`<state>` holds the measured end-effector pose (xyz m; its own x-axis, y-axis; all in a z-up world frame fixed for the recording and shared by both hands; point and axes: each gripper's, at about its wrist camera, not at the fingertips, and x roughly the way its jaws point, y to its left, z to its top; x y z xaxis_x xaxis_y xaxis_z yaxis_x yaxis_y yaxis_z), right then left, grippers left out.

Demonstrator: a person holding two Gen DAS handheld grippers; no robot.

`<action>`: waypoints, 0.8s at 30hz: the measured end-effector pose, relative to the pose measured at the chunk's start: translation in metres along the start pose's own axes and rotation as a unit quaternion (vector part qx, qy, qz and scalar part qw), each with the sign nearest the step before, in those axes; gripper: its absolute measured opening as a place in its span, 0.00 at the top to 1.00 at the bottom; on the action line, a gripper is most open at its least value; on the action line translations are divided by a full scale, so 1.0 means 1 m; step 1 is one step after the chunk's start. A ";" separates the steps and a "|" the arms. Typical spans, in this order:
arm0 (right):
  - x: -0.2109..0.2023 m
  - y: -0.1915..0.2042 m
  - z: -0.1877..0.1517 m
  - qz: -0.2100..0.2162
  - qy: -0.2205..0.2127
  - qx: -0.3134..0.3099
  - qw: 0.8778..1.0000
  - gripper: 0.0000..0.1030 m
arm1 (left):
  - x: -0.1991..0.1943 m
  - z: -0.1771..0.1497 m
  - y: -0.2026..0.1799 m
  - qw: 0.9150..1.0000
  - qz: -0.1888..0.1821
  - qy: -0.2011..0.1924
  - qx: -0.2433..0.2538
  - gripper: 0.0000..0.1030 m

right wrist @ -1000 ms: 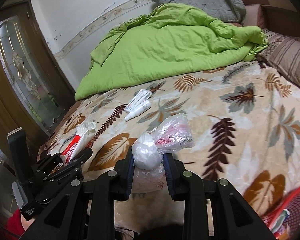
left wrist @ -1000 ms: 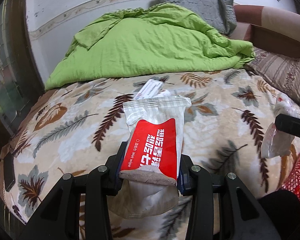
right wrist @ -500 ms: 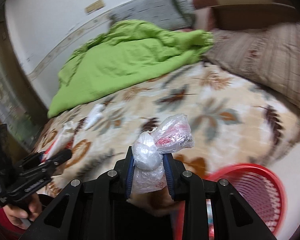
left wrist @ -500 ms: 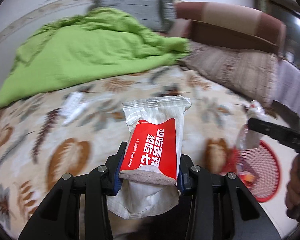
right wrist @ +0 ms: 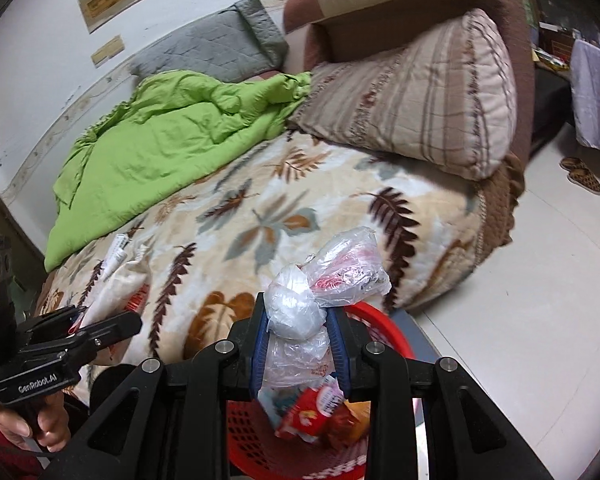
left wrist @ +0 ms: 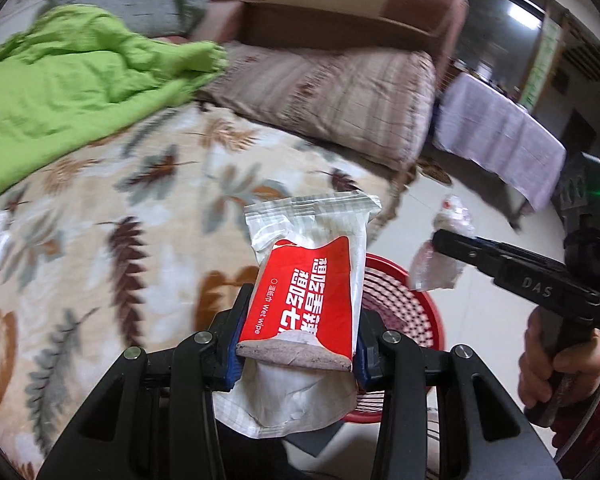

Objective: Collect trash
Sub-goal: 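Open both tools over the red wastebasket to drop packet and bags, then move both open tools back toward the medicine box and spray bottle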

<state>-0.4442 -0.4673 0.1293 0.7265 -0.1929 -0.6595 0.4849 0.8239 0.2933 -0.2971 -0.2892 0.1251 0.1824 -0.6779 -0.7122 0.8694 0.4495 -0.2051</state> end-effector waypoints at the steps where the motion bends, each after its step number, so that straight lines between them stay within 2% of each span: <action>1: 0.001 -0.002 -0.001 0.000 0.002 0.001 1.000 0.70 | 0.004 0.000 -0.006 1.000 -0.005 0.004 0.006 0.61; 5: 0.009 -0.012 -0.010 0.007 0.014 0.016 1.000 0.70 | 0.023 -0.001 -0.024 0.999 -0.024 0.028 0.019 0.60; 6: 0.011 -0.014 -0.010 0.011 0.018 0.020 1.000 0.67 | 0.025 -0.001 -0.026 0.999 -0.029 0.034 0.019 0.59; 8: 0.014 -0.015 -0.013 0.018 0.026 0.026 0.999 0.60 | 0.027 -0.001 -0.028 0.999 -0.030 0.036 0.018 0.44; 9: 0.014 -0.015 -0.013 0.017 0.026 0.026 0.999 0.57 | 0.027 -0.001 -0.029 0.999 -0.029 0.033 0.019 0.42; 16: 0.011 -0.002 -0.008 0.024 0.015 0.013 1.000 0.55 | 0.011 0.002 -0.014 1.000 -0.019 0.017 0.010 0.42; 24: 0.030 0.051 -0.001 0.058 0.021 -0.031 0.998 0.44 | -0.019 -0.005 0.037 0.999 0.031 -0.007 -0.026 0.41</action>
<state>-0.3983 -0.4305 0.1241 0.7539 -0.0721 -0.6531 0.3661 0.8715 0.3263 -0.2706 -0.2562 0.1276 0.2416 -0.6554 -0.7156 0.8316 0.5199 -0.1954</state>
